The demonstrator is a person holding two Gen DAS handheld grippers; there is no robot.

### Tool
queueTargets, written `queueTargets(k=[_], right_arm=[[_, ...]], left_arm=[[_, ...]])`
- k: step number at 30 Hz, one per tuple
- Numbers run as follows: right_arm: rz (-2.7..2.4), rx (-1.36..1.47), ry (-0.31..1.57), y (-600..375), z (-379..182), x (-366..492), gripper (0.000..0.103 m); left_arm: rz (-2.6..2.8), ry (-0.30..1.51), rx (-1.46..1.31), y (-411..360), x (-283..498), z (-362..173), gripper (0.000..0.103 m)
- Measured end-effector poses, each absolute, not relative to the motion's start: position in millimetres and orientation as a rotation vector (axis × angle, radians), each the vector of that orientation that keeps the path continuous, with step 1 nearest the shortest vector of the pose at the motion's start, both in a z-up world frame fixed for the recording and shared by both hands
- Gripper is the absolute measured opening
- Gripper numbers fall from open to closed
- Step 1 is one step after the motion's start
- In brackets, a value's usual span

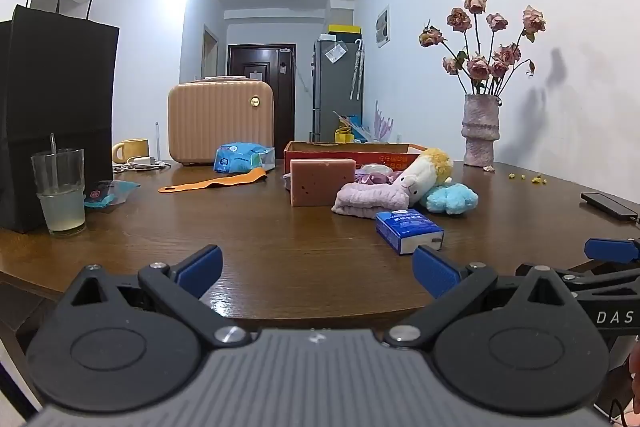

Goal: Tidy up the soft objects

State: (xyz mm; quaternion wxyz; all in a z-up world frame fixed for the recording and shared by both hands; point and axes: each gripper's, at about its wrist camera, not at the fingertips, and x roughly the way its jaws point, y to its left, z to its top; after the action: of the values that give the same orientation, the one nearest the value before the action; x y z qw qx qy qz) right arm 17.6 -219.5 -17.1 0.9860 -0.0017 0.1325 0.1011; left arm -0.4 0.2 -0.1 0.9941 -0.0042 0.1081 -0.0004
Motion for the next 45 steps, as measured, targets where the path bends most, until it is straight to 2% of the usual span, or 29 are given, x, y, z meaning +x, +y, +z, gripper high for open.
queueTargets(k=[45], right_arm=[[0.192, 0.013, 0.268, -223, -19, 20, 0.103]], left_arm=[[-0.002, 0.213, -0.024, 5, 2, 0, 0.103]])
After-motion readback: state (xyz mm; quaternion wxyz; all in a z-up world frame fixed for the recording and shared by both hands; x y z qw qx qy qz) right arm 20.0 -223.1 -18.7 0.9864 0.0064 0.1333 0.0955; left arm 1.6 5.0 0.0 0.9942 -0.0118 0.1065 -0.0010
